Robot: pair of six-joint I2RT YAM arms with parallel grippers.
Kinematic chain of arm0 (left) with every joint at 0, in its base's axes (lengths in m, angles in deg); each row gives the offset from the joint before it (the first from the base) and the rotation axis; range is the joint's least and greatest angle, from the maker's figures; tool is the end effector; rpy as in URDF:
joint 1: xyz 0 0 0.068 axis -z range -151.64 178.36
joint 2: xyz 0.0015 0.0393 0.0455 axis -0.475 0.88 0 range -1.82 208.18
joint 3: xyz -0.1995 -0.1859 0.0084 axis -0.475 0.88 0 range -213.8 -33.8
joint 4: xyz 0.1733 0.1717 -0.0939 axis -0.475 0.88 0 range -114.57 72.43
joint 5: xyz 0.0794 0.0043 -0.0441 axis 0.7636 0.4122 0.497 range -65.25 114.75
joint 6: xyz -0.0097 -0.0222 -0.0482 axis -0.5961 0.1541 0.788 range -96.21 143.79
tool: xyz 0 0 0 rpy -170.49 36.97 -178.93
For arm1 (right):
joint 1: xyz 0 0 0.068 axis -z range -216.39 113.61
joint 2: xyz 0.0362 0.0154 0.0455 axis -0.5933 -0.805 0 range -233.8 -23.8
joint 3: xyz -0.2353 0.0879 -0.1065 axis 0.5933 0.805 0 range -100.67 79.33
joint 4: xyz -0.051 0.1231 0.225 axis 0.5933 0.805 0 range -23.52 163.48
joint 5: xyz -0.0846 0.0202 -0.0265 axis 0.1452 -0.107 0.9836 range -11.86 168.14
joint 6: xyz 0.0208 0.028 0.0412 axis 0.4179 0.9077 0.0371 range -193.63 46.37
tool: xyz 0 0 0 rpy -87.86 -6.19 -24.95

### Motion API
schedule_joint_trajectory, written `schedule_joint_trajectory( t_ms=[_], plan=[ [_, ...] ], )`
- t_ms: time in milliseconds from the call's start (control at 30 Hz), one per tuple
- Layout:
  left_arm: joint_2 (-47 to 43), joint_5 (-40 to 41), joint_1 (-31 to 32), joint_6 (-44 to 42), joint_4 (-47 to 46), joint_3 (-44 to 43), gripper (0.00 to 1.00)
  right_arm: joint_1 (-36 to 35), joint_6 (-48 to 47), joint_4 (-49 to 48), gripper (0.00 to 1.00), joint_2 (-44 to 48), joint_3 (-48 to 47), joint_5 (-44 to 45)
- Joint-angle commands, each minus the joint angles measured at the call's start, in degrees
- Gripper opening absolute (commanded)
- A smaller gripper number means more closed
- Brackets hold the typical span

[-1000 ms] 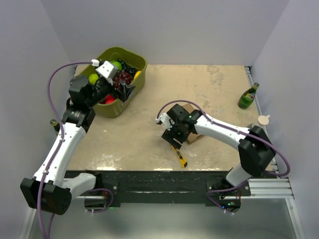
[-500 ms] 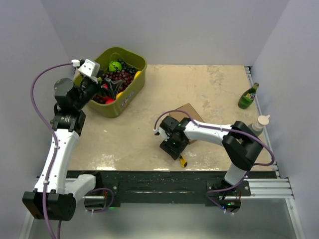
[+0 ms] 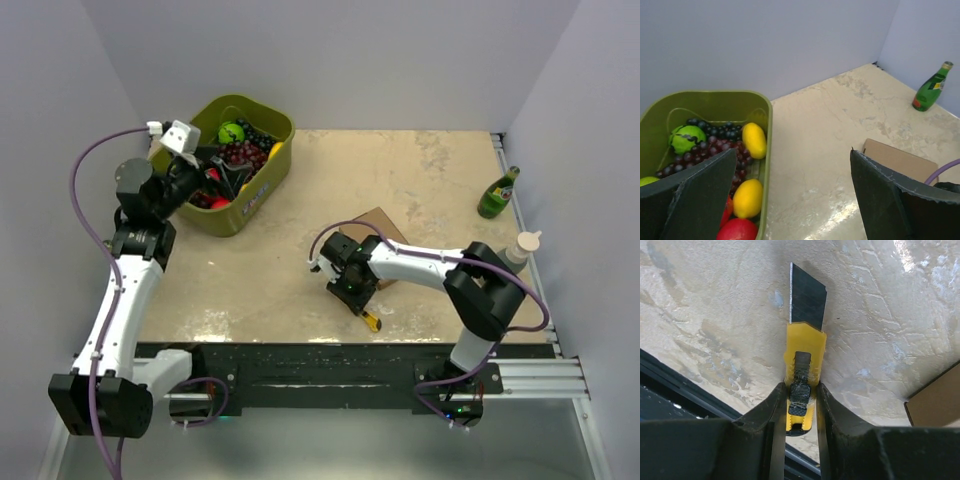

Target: Unpack the express box

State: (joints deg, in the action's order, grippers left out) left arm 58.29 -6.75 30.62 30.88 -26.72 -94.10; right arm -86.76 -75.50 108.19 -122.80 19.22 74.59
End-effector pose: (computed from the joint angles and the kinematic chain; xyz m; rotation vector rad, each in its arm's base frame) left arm 0.2366 -0.0281 0.4074 0.3767 1.5156 -0.5485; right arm 0.1945 0.2383 0.1590 -1.3327 2.7008 0.1868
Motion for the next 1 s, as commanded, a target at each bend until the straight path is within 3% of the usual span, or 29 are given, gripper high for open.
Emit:
schedule_joint_trajectory(
  t_ms=[0,267,433,567,733,967],
  plan=[
    [1.1,-9.3,0.5,9.8,-8.2,5.1,1.00,-0.3,-6.8,0.9,0.04,5.0,-4.5,4.3],
    [5.4,-20.0,8.1,13.4,-15.1,10.5,1.00,-1.0,-18.9,-6.7,0.01,14.2,-6.2,10.2],
    [18.1,-24.9,11.1,11.1,-5.6,1.3,1.00,-1.2,-33.2,-20.2,0.00,19.0,-2.2,17.8],
    [24.0,-26.8,12.7,15.0,-8.0,-0.8,1.00,-1.2,-43.1,-29.5,0.00,20.7,0.6,23.1],
    [27.4,-30.6,14.1,18.2,-12.3,-2.5,1.00,-1.2,-45.7,-30.0,0.00,20.0,-1.1,23.7],
    [29.2,-30.4,16.1,14.4,-7.8,-4.0,1.00,-1.2,-45.0,-29.1,0.00,19.1,-2.6,23.8]
  ],
)
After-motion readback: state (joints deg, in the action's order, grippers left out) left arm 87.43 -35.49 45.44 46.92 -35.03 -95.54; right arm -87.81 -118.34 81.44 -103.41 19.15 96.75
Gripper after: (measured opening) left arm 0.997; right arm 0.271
